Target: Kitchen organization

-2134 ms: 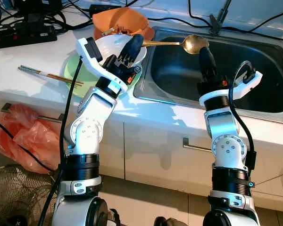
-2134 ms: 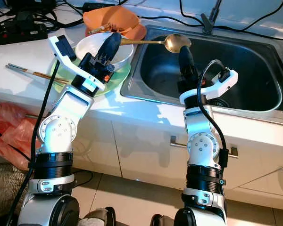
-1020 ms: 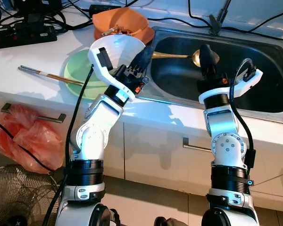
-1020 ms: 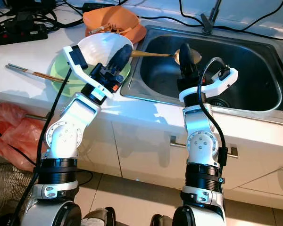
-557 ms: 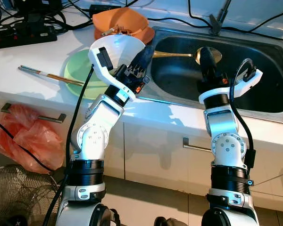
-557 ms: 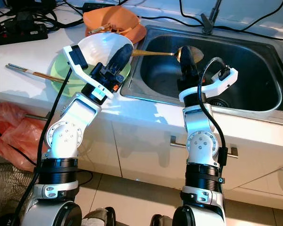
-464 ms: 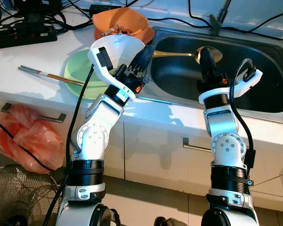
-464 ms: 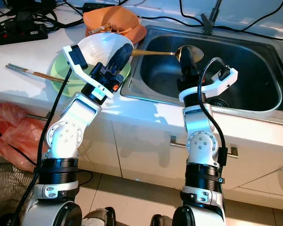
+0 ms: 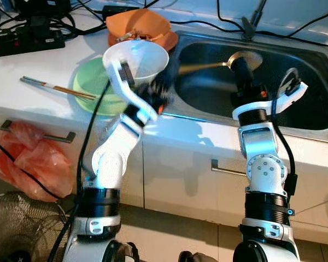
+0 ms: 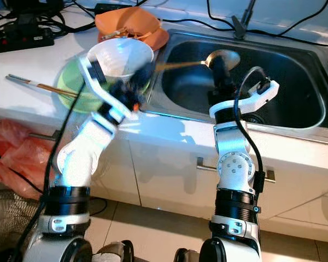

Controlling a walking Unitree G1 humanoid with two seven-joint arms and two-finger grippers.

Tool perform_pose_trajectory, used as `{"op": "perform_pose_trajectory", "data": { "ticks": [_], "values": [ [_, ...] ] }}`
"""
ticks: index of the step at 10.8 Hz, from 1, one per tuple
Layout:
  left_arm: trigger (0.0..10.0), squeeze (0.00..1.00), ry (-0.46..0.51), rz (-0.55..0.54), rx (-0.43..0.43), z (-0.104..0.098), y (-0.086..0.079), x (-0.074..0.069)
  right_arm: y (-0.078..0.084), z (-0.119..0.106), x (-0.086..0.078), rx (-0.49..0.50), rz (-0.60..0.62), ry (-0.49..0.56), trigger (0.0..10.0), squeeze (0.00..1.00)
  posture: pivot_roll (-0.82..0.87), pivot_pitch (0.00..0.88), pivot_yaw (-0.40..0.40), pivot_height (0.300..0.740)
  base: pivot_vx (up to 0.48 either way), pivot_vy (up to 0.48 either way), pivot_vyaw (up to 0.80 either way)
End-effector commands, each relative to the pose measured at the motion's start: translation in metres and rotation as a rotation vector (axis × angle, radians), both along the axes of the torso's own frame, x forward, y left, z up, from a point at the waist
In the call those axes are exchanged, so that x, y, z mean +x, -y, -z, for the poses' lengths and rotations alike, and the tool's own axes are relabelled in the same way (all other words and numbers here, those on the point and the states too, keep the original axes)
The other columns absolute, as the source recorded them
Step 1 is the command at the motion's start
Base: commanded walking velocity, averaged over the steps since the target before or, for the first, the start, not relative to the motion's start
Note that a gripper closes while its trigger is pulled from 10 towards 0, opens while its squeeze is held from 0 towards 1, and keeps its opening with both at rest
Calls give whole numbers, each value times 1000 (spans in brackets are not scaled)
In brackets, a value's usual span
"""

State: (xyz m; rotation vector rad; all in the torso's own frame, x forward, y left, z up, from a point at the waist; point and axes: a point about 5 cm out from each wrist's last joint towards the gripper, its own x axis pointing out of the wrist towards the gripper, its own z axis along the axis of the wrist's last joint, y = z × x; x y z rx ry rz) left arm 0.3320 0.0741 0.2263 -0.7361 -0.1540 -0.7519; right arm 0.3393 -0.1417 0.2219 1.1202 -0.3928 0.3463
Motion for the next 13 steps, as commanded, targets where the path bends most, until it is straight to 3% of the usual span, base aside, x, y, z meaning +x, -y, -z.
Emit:
{"op": "perform_pose_trajectory", "data": {
  "ticks": [1,5,6,11,12,13],
  "values": [
    [10000,1000,-18,19,56,5,9,-1,0,-5,0,18,0,15,0,0,121,134,-39,740,0,0,0],
    [10000,1000,-32,19,140,15,11,-2,6,-5,1,70,15,6,0,0,118,129,-40,740,0,0,0],
    [10000,0,-26,30,171,16,12,-4,7,-5,1,76,17,6,0,0,118,128,-40,740,0,0,0],
    [10000,0,55,-23,419,24,15,-7,18,-11,3,116,72,13,0,0,124,133,-44,740,0,0,0],
    [10000,0,89,-41,503,26,16,-7,23,-15,3,118,103,20,0,0,123,135,-43,740,0,0,0],
    [10000,0,97,-42,521,26,17,-7,25,-16,4,115,116,20,0,0,122,135,-43,740,0,0,0]
  ]
}}
